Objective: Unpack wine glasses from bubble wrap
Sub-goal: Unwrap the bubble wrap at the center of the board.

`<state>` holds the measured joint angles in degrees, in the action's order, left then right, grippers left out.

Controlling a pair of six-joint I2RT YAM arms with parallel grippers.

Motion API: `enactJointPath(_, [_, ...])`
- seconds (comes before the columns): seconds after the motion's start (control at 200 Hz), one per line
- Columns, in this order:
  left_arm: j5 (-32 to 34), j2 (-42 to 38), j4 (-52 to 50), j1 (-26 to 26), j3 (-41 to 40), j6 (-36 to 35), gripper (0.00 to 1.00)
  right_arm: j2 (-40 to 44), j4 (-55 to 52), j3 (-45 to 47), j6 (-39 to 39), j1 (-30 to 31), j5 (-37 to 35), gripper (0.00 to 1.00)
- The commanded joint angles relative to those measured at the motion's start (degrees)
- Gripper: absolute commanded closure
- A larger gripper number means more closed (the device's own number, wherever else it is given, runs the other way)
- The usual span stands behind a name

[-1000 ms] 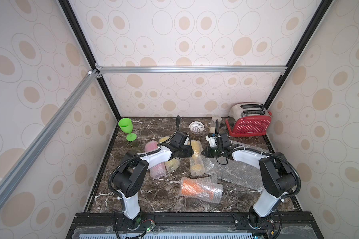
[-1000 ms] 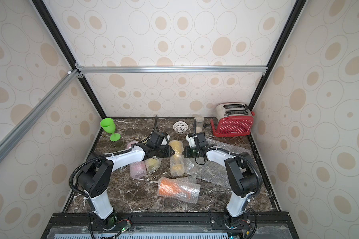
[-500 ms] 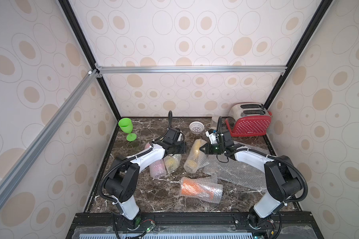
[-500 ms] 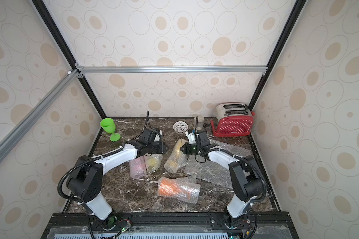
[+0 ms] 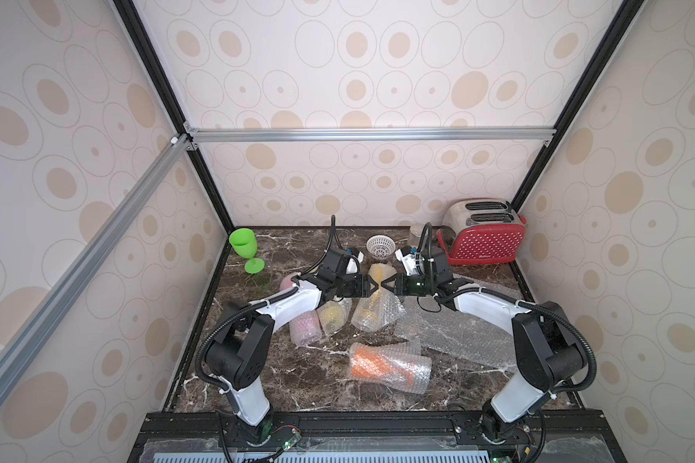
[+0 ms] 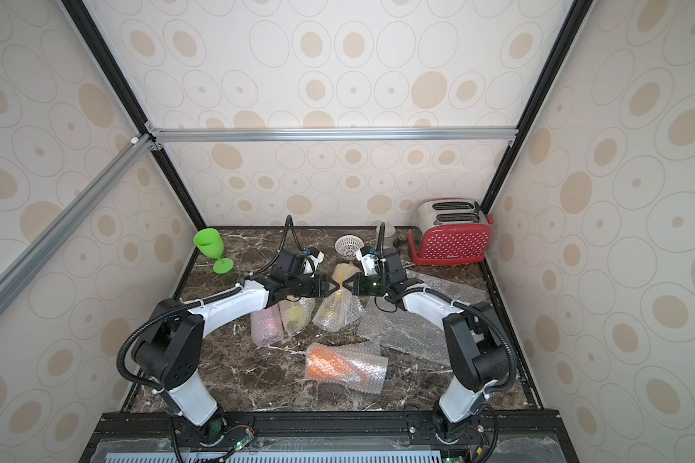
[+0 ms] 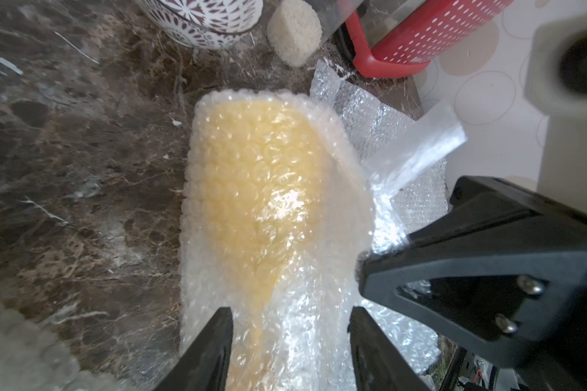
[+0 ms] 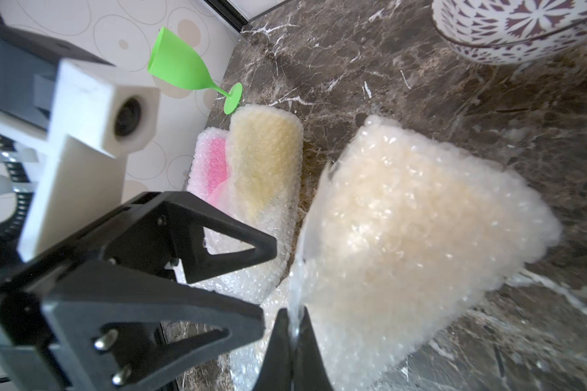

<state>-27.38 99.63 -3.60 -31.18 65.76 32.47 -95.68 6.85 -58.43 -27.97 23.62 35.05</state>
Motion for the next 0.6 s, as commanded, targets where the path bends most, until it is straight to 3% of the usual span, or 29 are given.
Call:
enactJointPath(0.0, [-1.76, 1.82, 1.07, -0.63, -0.63, -1.21, 0.46, -1.37, 3.46, -1.64, -1.71, 0.36, 2.11, 0.97])
enactJointPath(0.18, [-0.49, 3.91, 0.87, -1.08, -0.72, -1.26, 0.54, -1.6, 4.4, -1.92, -2.4, 0.64, 2.83, 0.97])
enactJointPath(0.39, [0.13, 4.89, 0.2, -1.03, -0.39, -1.43, 0.82, -0.56, 2.45, -1.67, -0.81, 0.64, 1.45, 0.97])
enactJointPath(0.595, [0.13, 4.43, 0.85, -0.59, -1.39, -0.45, 0.93, 1.54, 0.97, -0.37, 0.7, -0.6, 1.07, 0.97])
